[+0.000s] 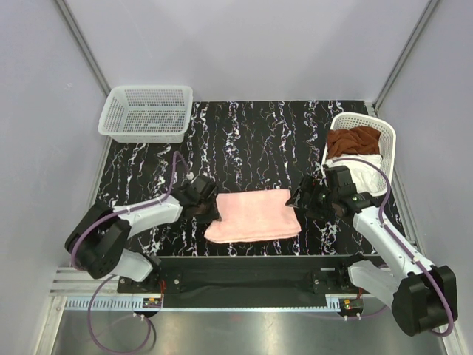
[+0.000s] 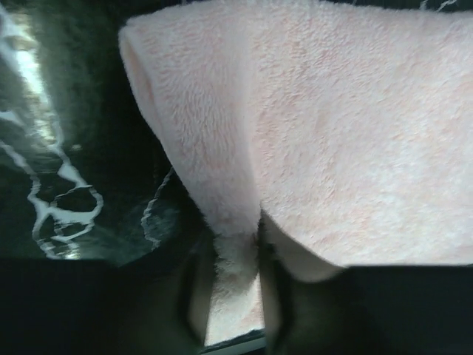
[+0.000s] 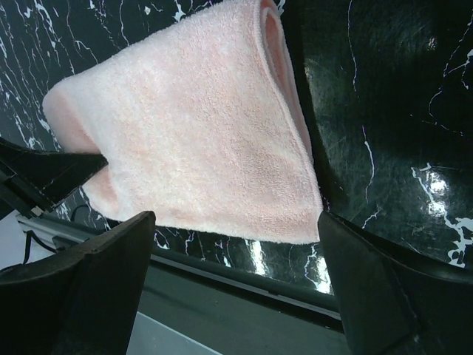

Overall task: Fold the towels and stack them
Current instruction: Neatly place the folded towel into the bin

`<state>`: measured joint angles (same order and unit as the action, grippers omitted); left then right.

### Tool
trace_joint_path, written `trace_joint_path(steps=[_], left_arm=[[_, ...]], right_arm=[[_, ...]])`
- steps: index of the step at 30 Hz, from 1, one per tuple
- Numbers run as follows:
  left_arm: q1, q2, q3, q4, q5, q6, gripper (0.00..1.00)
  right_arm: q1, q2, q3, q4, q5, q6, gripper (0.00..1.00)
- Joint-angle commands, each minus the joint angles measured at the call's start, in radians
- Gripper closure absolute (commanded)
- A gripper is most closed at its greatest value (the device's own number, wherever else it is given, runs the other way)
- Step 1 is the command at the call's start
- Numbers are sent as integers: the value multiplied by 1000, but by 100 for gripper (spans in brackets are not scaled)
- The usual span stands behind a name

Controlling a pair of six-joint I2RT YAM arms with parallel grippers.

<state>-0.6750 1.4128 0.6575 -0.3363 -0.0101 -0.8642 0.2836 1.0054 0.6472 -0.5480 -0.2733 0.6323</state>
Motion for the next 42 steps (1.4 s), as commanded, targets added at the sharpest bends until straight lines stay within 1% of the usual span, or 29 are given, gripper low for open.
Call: trace_joint_path(steps=[1,2,4,5,7,8,10,11,14,15,17,18,21,22,24,25,27,28,29,31,32,35,36,37,39,40,42], left_arm=[[-24,98,-30,-66,-14,-21,76],[-28,106,-22,-87,-33,-24,89],[-28,107,25,-122,-71,-9,99],[-28,115,51,-171,-91,4,100],[-26,135,124,-237,-135,31,100],[-26,150,202,-301,-180,63,100],[-26,213,290,-371,-233,89,100],[-26,239,368,-423,-278,115,100],[-15,323,477,-502,-347,166,100],[-8,343,548,-518,-362,181,100],[5,402,631,-574,-428,215,100],[21,423,716,-590,-450,226,100],[60,495,835,-629,-525,287,100],[74,514,911,-638,-543,300,100],[115,569,987,-641,-571,353,100],[129,593,1067,-641,-579,396,100],[167,661,1149,-653,-628,431,100],[181,682,1200,-655,-636,479,100],[195,701,1284,-650,-640,500,100],[241,770,1390,-658,-636,554,100],[256,791,1478,-653,-634,570,100],[321,856,1605,-617,-630,642,100],[353,864,1622,-597,-628,660,100],[368,871,1631,-542,-622,698,100],[412,867,1616,-468,-616,738,100],[428,864,1611,-405,-614,767,100],[480,867,1617,-357,-607,783,100]], right_arm=[[6,-19,35,-7,-1,-14,0],[6,-24,40,-12,-1,-13,0],[8,-36,48,-10,-9,-6,0],[8,-39,52,-10,-9,-3,0],[6,-45,65,-3,-18,7,0],[8,-44,69,3,-20,9,0],[8,-33,89,6,-24,9,0],[8,-28,97,5,-26,7,0],[6,-11,124,5,-30,4,0],[6,-10,130,5,-32,3,0],[6,-5,149,11,-33,1,0],[8,-2,157,13,-35,-2,0],[8,22,189,16,-37,-9,0],[8,31,204,20,-37,-14,0],[6,48,219,28,-37,-23,0],[8,67,236,36,-41,-25,0],[6,87,252,43,-46,-32,1],[8,107,262,54,-49,-34,0],[6,116,267,62,-52,-36,0],[6,148,281,72,-52,-45,0],[6,157,288,75,-52,-49,0],[8,196,307,83,-46,-66,0],[6,212,316,85,-46,-74,0],[8,219,321,88,-41,-77,0],[6,240,331,91,-34,-88,0],[6,246,336,97,-32,-91,0],[6,268,348,97,-20,-100,0]])
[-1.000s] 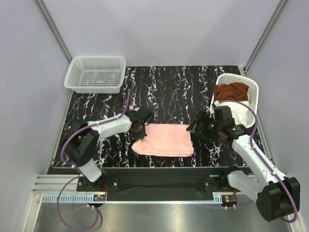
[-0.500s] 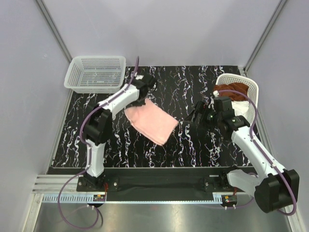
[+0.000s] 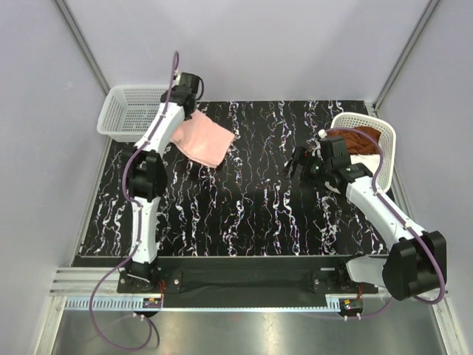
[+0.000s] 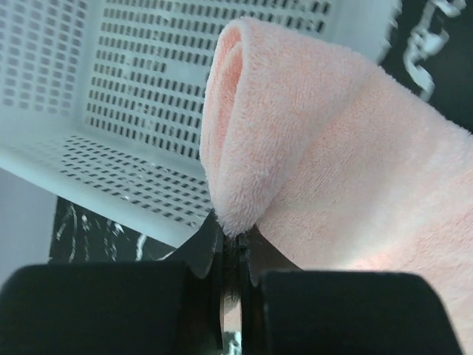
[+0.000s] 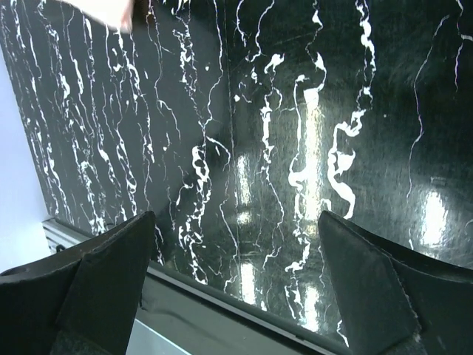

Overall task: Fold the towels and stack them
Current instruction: Neatly place the folded towel into the bin

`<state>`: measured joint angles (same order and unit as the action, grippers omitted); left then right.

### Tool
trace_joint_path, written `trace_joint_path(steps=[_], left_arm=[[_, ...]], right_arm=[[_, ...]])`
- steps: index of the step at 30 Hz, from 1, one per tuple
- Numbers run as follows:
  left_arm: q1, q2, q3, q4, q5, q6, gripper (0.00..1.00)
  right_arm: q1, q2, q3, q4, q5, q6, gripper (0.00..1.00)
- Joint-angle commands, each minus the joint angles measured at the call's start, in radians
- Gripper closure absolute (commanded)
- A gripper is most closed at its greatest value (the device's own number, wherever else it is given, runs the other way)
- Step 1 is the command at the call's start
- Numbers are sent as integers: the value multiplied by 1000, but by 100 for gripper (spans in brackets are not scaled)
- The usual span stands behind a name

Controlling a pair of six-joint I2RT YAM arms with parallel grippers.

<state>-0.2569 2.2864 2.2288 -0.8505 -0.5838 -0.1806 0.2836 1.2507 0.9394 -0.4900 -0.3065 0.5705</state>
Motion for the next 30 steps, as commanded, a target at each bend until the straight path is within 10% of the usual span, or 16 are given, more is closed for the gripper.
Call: trace_joint_path(steps=[1,30], left_arm=[[80,-5,49,177,-16,99,100],[452,249,61,751,202,87,96]], right_arm=[[6,30,62,36,14,-43,0],[6,223,208,22,58,-86,0]])
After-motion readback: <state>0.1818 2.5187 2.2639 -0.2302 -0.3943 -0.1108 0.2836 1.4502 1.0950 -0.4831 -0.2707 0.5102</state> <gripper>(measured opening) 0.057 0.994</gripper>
